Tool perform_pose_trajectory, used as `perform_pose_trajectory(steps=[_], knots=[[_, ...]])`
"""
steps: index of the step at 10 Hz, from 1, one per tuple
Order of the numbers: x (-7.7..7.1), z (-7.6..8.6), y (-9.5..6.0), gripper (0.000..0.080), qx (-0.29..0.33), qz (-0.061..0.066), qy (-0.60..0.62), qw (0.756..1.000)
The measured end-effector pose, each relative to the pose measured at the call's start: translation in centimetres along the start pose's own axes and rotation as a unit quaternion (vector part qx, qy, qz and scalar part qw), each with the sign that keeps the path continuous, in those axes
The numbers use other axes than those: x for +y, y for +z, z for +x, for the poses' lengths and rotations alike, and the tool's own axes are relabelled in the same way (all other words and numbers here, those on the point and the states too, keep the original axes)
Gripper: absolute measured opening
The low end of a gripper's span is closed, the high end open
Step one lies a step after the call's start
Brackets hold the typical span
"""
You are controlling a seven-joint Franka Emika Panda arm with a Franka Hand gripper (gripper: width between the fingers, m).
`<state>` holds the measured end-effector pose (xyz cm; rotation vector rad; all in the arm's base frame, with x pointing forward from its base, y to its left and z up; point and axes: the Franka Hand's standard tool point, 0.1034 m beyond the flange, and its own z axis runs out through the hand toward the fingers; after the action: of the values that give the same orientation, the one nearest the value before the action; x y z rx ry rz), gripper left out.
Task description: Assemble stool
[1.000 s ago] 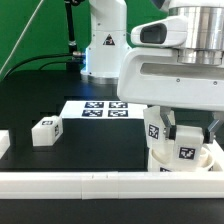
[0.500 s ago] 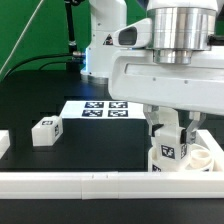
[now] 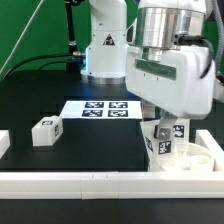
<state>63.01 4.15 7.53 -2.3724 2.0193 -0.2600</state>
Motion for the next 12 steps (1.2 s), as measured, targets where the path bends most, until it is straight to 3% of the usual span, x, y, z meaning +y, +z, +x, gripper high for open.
perform_pose_trajectory(steps=[4,5,6,7,9,12], knots=[[0.3,0.0,0.1,0.0340,0.003,-0.003,0.014,1.000],[0.3,0.0,0.1,0.0529,0.003,-0.003,0.014,1.000],[0.2,0.0,0.0,0.0612,0.003,-0.002,0.013,1.000],[-0.1,0.4,-1.2,0.0639,-0.003,0.014,-0.009,1.000],[-1.7,3.6,-5.8,0.0648,-0.015,0.045,-0.035,0.998],[-1.4,3.2,-4.9,0.0649,-0.011,0.043,-0.030,0.999]])
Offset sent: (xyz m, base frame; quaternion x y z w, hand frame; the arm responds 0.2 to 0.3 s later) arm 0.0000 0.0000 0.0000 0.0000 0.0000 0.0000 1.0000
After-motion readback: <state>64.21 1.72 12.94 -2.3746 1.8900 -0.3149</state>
